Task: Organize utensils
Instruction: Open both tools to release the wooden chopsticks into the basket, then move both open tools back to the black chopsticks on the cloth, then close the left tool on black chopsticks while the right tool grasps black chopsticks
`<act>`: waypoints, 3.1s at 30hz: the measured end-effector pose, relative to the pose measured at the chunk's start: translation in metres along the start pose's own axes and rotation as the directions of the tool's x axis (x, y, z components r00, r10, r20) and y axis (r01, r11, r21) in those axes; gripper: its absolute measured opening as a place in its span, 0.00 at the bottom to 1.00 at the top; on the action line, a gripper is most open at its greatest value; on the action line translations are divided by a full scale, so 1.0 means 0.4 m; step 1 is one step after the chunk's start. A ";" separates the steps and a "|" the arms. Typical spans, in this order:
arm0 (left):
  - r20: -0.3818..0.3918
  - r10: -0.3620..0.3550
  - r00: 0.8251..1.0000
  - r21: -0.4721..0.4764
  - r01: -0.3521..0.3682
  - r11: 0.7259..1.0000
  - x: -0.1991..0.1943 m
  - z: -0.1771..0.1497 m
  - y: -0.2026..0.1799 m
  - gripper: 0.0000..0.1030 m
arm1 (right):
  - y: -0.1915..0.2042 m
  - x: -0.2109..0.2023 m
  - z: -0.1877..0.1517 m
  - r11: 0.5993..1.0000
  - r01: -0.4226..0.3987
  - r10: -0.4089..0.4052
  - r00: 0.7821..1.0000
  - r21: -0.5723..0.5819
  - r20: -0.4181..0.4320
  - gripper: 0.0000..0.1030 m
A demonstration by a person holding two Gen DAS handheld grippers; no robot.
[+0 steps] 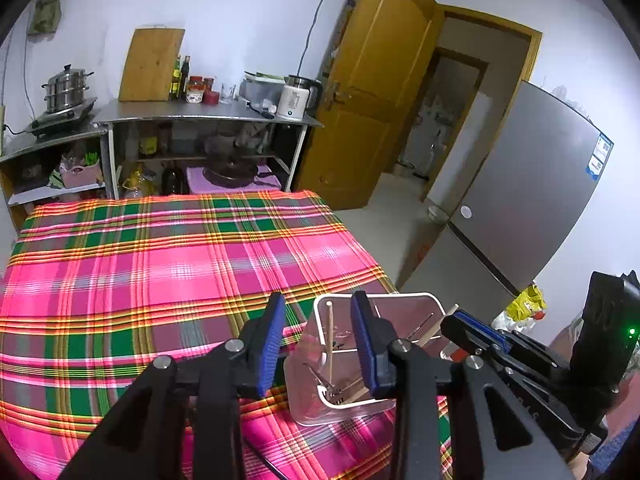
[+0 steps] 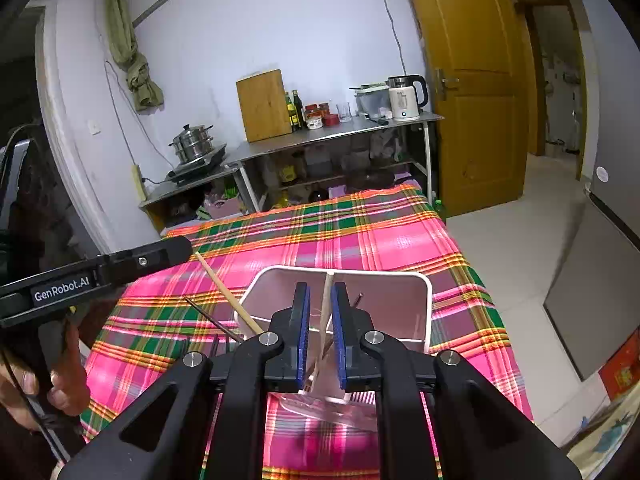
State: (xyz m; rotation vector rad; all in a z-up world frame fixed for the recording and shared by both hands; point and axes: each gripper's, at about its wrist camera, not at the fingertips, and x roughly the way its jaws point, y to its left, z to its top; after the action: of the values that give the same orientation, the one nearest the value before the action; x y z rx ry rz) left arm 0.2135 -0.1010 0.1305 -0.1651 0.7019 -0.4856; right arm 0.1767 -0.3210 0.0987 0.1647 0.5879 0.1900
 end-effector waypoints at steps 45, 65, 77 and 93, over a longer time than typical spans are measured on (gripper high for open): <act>-0.049 0.209 0.977 -0.161 -0.214 0.963 -0.194 -0.370 0.226 0.37 | 0.193 -0.038 -0.226 0.976 -0.161 0.142 0.981 -0.147 -0.129 0.17; -0.195 0.283 0.939 -0.147 -0.313 0.938 0.009 -0.439 0.328 0.32 | 0.255 0.166 -0.312 0.963 -0.186 0.125 0.949 -0.193 -0.290 0.17; -0.198 0.326 0.924 -0.100 -0.350 0.932 0.031 -0.430 0.352 0.17 | 0.308 0.319 -0.302 0.947 -0.143 0.041 0.942 -0.286 -0.334 0.17; -0.240 0.287 0.927 -0.157 -0.329 0.931 0.056 -0.383 0.411 0.18 | 0.332 0.425 -0.299 0.943 -0.107 -0.024 0.922 -0.314 -0.386 0.17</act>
State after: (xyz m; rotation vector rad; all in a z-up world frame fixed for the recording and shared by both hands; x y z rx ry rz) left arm 0.1894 0.0346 -0.0484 -0.1831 0.9693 -0.1294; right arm 0.2304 -0.1420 -0.0626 -0.1930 0.9361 0.3653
